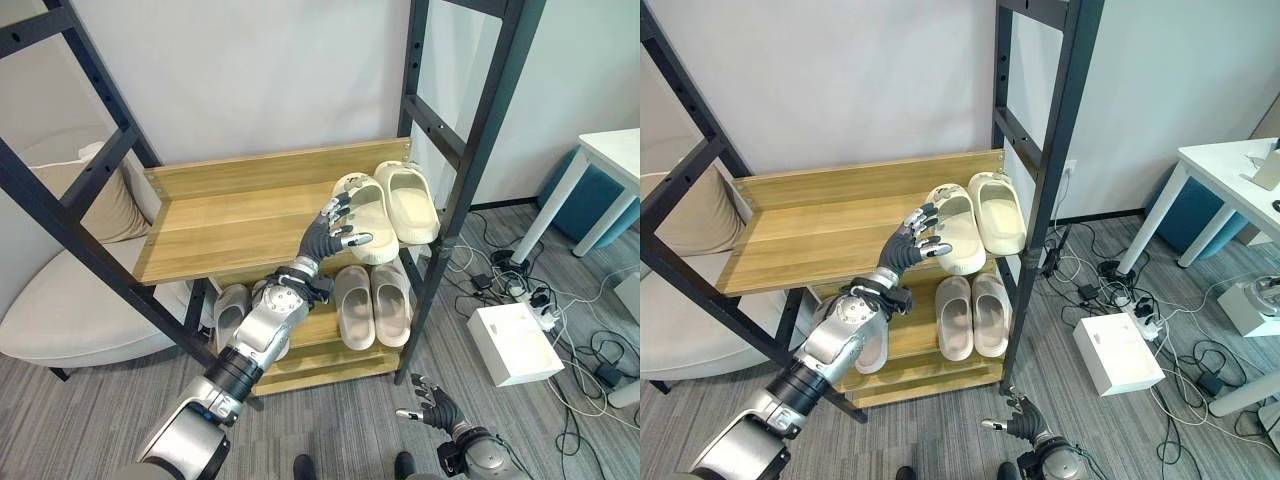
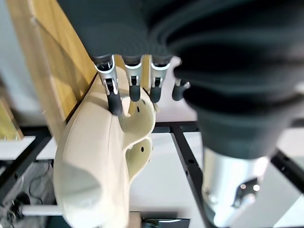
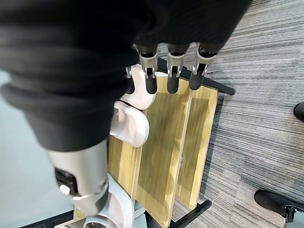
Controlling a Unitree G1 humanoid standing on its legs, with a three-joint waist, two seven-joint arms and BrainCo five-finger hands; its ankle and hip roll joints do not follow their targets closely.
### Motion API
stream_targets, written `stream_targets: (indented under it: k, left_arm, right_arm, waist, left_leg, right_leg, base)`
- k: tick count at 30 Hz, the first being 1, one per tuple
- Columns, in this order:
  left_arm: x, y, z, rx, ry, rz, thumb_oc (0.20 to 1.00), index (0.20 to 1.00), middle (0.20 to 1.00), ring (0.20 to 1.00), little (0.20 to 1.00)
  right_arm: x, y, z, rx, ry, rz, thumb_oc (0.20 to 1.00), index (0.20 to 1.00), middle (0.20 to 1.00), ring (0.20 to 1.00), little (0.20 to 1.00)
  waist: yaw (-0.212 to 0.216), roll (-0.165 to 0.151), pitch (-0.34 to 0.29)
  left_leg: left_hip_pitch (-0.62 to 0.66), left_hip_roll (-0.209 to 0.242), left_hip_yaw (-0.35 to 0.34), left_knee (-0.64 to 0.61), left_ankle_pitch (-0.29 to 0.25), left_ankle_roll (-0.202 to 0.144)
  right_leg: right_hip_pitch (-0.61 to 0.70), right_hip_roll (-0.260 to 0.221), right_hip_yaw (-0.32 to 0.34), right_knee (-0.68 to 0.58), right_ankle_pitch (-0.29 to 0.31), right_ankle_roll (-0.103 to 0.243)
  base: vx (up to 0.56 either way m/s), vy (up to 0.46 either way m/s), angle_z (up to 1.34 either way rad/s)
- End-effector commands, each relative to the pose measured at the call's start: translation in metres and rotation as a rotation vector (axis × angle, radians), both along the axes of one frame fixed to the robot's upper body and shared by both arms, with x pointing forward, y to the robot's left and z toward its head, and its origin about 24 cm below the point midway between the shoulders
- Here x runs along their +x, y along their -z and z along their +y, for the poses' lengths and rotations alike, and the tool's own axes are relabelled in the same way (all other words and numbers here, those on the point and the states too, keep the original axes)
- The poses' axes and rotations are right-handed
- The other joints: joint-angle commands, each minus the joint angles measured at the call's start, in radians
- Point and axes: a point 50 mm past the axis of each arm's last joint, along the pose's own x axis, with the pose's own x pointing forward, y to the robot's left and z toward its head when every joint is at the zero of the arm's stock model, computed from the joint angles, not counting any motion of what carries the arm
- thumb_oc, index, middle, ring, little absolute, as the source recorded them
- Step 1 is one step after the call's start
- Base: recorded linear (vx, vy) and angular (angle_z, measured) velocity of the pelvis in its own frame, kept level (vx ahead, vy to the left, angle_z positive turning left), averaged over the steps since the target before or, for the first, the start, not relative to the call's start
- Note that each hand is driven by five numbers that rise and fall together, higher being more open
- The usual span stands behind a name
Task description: Arrange the slippers neatly on the shoe rack.
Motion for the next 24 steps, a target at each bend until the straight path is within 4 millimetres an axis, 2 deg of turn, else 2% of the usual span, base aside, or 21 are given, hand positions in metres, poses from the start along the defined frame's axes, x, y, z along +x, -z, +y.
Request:
stream_targets:
  k: [1,3,12,19,24]
  left_arm:
    - [0.017,-0.015,-0.028,0.158,0.050,-0.067,1.000,1.000,1.000,1.000,1.000]
    - [0.026,-0.024,-0.032,0.277,0.032,-0.124,1.000,1.000,1.000,1.000,1.000]
    - [0.043,-0.039,-0.029,0.406,-0.069,-0.196,1.000,1.000,1.000,1.000,1.000]
    - [0.043,-0.051,-0.024,0.383,-0.109,-0.247,1.000,1.000,1.000,1.000,1.000]
    - [0.032,-0.070,-0.018,0.240,-0.133,-0.328,1.000,1.000,1.000,1.000,1.000]
  right_arm:
    - [0.028,-0.023,0.004,0.040,-0.007,-0.144,1.000,1.000,1.000,1.000,1.000]
    - [0.028,-0.024,0.003,0.037,-0.010,-0.150,1.000,1.000,1.000,1.000,1.000]
    - [0.029,-0.026,0.001,0.036,-0.005,-0.170,1.000,1.000,1.000,1.000,1.000]
    - [0.029,-0.026,0.003,0.044,0.006,-0.179,1.000,1.000,1.000,1.000,1.000]
    - [0.031,-0.027,0.004,0.053,0.022,-0.189,1.000,1.000,1.000,1.000,1.000]
  waist:
    - [-0.043,-0.003,0.063]
    - [-0.052,-0.002,0.067]
    - [-0.062,-0.004,0.071]
    - [-0.054,-0.007,0.069]
    - [-0.037,-0.010,0.066]
  left_leg:
    - [0.088,0.015,0.007,0.001,-0.119,-0.029]
    - [0.088,0.016,0.008,0.001,-0.121,-0.030]
    - [0.092,0.020,0.010,0.001,-0.121,-0.033]
    - [0.092,0.020,0.005,0.001,-0.121,-0.031]
    - [0.090,0.019,-0.007,0.001,-0.118,-0.030]
  right_leg:
    - [0.018,-0.033,-0.016,0.002,-0.053,0.071]
    - [0.015,-0.032,-0.013,0.002,-0.053,0.072]
    - [0.016,-0.028,-0.012,0.002,-0.057,0.070]
    - [0.024,-0.027,-0.017,0.002,-0.061,0.068]
    - [0.032,-0.026,-0.030,0.002,-0.065,0.065]
  base:
    - [0.01,-0.016,-0.09]
    - [0.00,0.000,0.00]
    - [0.00,0.000,0.00]
    - [0.00,0.000,0.00]
    - [0.00,0.000,0.00]
